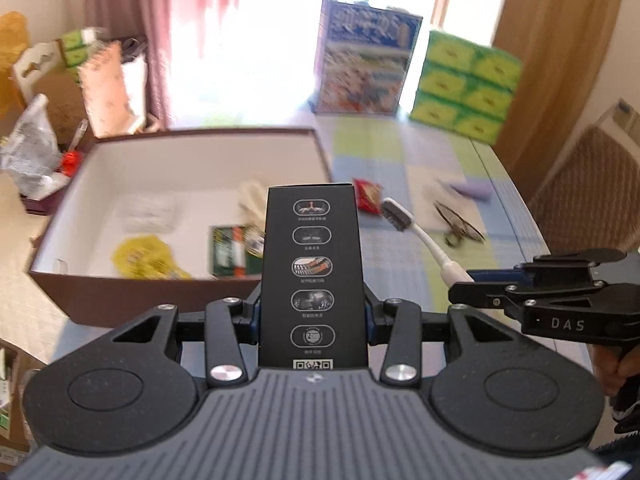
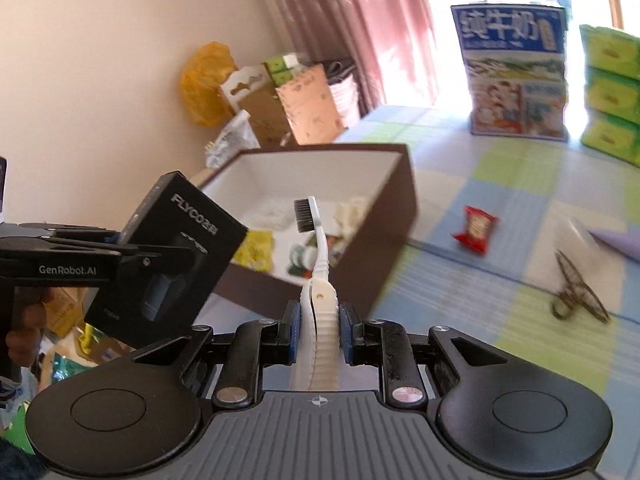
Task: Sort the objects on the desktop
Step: 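Carry the shaver box and toothbrush into the brown box with both tools, then open both tools to drop the shaver box and toothbrush in the box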
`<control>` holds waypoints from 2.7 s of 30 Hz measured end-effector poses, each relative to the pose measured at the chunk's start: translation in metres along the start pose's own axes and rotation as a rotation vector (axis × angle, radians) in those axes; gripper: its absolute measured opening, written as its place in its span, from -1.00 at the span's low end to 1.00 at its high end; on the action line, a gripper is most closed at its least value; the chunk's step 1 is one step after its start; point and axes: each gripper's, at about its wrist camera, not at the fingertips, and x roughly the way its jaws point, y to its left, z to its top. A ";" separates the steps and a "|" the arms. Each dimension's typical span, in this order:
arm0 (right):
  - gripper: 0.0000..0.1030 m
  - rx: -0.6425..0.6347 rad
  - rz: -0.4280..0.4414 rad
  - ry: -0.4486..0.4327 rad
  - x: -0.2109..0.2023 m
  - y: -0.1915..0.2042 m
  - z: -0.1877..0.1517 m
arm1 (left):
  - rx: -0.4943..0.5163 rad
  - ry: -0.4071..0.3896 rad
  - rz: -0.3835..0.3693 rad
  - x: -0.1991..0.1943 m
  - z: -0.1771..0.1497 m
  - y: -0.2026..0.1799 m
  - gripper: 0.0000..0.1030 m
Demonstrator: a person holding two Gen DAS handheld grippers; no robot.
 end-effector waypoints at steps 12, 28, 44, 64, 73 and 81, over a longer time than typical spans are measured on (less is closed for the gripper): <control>-0.66 -0.028 -0.018 -0.063 0.078 0.040 0.069 | -0.065 -0.131 0.130 -0.006 0.053 0.106 -0.26; -0.66 0.091 -0.161 0.106 0.192 0.018 0.096 | -0.084 0.043 0.065 0.117 0.089 0.149 -0.26; -0.66 0.081 -0.230 0.204 0.252 0.008 0.102 | -0.076 0.195 0.060 0.205 0.097 0.152 -0.24; 0.18 0.019 -0.211 0.178 0.253 0.012 0.100 | -0.059 0.137 0.075 0.191 0.110 0.165 0.12; 0.75 -0.106 -0.201 0.133 0.220 0.037 0.093 | -0.046 0.117 0.083 0.169 0.103 0.168 0.51; 0.96 -0.097 -0.216 0.108 0.192 0.047 0.087 | -0.028 0.103 0.088 0.145 0.094 0.165 0.66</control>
